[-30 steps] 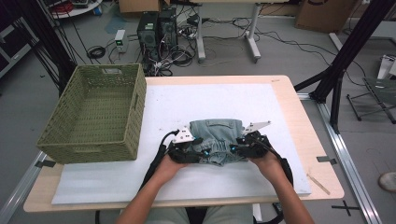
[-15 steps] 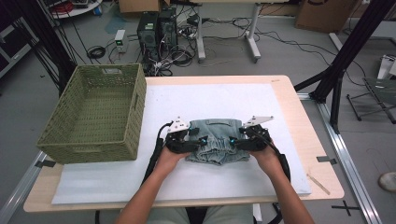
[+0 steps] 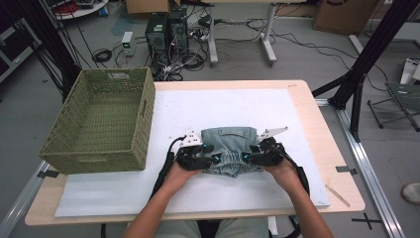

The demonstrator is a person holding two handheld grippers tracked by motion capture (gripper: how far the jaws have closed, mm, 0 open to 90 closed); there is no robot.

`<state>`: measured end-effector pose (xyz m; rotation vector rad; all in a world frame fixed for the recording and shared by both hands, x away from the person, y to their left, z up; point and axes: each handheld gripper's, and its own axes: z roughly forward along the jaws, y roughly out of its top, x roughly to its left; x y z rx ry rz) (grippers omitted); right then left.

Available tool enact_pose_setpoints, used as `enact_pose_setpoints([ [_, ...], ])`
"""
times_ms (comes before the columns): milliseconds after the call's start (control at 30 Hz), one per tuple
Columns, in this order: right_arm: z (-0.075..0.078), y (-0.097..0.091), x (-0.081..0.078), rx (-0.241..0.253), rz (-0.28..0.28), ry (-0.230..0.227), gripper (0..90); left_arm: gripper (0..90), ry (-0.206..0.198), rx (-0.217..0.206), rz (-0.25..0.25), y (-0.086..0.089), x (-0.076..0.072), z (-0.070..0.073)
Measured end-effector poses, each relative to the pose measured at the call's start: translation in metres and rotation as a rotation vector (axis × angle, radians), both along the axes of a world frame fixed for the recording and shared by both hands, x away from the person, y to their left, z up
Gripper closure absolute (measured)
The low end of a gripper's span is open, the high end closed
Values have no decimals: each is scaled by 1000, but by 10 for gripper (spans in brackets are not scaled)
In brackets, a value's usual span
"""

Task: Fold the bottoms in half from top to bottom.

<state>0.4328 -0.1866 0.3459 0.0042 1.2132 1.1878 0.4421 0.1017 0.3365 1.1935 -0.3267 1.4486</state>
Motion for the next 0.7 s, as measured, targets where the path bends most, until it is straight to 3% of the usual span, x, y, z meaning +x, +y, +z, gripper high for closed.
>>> enact_pose_setpoints([
  [167,-3,0,0,-4,-1,-8,556,513,4,8,-4,1,-1,-3],
  [233,-4,-2,-2,-8,5,3,548,503,-16,10,-2,3,-3,-5],
  [267,-6,-5,-6,-15,3,-18,506,498,-41,-9,-13,5,-7,-6],
  [300,-6,-5,-6,-15,3,-18,506,478,-41,-9,-13,5,-7,-6],
  [333,-10,-9,-13,-1,21,-73,470,458,-79,-34,-27,7,-11,-5],
  [367,-10,-9,-13,-1,21,-73,470,455,-79,-34,-27,7,-11,-5],
  [400,-12,-13,-20,15,39,-171,435,448,-108,-54,-48,9,-13,-2],
  [433,-12,-13,-20,15,39,-171,435,447,-108,-54,-48,9,-13,-2],
  [467,-12,-13,-25,30,58,-218,404,446,-119,-65,-67,9,-16,1],
  [500,-12,-13,-25,30,58,-218,404,445,-119,-65,-67,9,-16,1],
  [533,-10,-11,-29,45,79,-259,402,444,-129,-69,-89,7,-19,5],
  [633,-4,-6,-29,38,81,-239,401,444,-111,-61,-85,4,-18,10],
  [667,3,2,-23,-3,56,-158,408,444,-68,-56,-46,1,-12,13],
  [700,5,5,-18,-24,9,-128,417,442,-68,-56,-46,1,-12,13],
])
